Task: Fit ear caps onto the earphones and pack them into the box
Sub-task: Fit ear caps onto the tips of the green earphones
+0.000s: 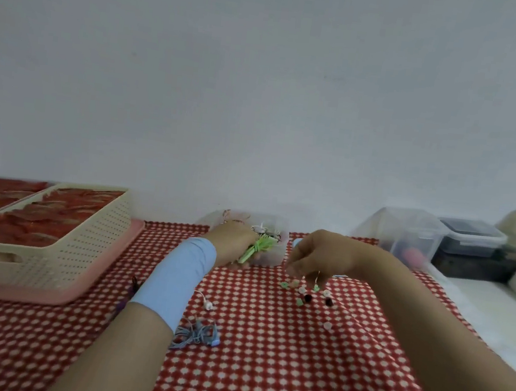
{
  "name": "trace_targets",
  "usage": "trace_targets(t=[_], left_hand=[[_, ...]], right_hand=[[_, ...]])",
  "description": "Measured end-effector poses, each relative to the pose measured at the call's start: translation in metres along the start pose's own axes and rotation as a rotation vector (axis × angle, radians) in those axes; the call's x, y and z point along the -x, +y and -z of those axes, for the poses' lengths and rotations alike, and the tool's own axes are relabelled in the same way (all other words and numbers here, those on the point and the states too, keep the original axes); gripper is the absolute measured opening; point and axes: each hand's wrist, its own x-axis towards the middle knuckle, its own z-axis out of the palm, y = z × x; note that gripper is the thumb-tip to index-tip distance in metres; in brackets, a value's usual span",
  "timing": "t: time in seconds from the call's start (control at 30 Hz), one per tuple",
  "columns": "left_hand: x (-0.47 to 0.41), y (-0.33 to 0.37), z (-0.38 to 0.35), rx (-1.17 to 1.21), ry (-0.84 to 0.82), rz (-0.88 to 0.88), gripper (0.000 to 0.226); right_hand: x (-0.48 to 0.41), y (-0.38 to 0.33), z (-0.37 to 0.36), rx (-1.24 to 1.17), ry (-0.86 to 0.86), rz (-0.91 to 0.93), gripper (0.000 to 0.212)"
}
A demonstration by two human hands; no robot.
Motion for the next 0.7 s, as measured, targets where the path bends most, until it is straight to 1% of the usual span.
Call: trace_targets(t=[0.03,0.07,0.13,0.17,0.23,0.3,0.33,0.37,0.4,0.47,0.5,0.6,0.7], left_hand=[[-0.004,-0.004,-0.002,-0.268,-0.027,0.004,0.028],[-0.005,-0.007,-0.005,-0.483,-0.061,0.010,0.030],[-0.006,-0.013,-0.014,-0.712,-0.138,0.024,0.030],[-0.007,-0.015,-0.017,-0.718,-0.130,0.065,0.031],[-0.008,-0.022,-0.022,-0.694,-0.066,0.121,0.035],[-0.010,-0.025,-0.022,-0.691,0.018,0.098,0.034],[-0.010,-0.025,-0.022,-0.674,0.065,0.056,0.031],[-0.010,-0.025,-0.022,-0.607,0.086,-0.005,0.029],[-0.009,-0.022,-0.023,-0.474,0.065,-0.066,0.031],[-0.008,-0.018,-0.027,-0.208,-0.014,-0.123,0.036],[-0.009,-0.017,-0.030,-0.148,-0.012,-0.138,0.034],[-0.013,-0.024,-0.036,-0.071,0.124,-0.194,0.025],[-0.016,-0.035,-0.036,0.035,0.144,-0.217,0.015]], right_hand=[[0.001,0.003,0.000,0.028,-0.025,-0.018,0.003],[0.000,0.005,-0.001,0.047,-0.030,-0.023,0.003],[-0.004,0.010,-0.007,0.064,-0.001,-0.009,0.005],[-0.007,0.012,-0.011,0.075,0.014,0.003,0.007],[-0.014,0.014,-0.019,0.095,0.029,0.021,0.012],[-0.020,0.014,-0.025,0.105,0.059,0.037,0.015],[-0.022,0.013,-0.027,0.092,0.082,0.047,0.014],[-0.025,0.013,-0.028,0.063,0.109,0.056,0.012],[-0.026,0.012,-0.029,0.017,0.137,0.062,0.009],[-0.028,0.009,-0.029,-0.086,0.187,0.050,0.017],[-0.028,0.008,-0.029,-0.125,0.202,0.027,0.023],[-0.030,0.008,-0.031,-0.188,0.215,-0.019,0.039],[-0.032,0.007,-0.036,-0.232,0.203,-0.007,0.049]])
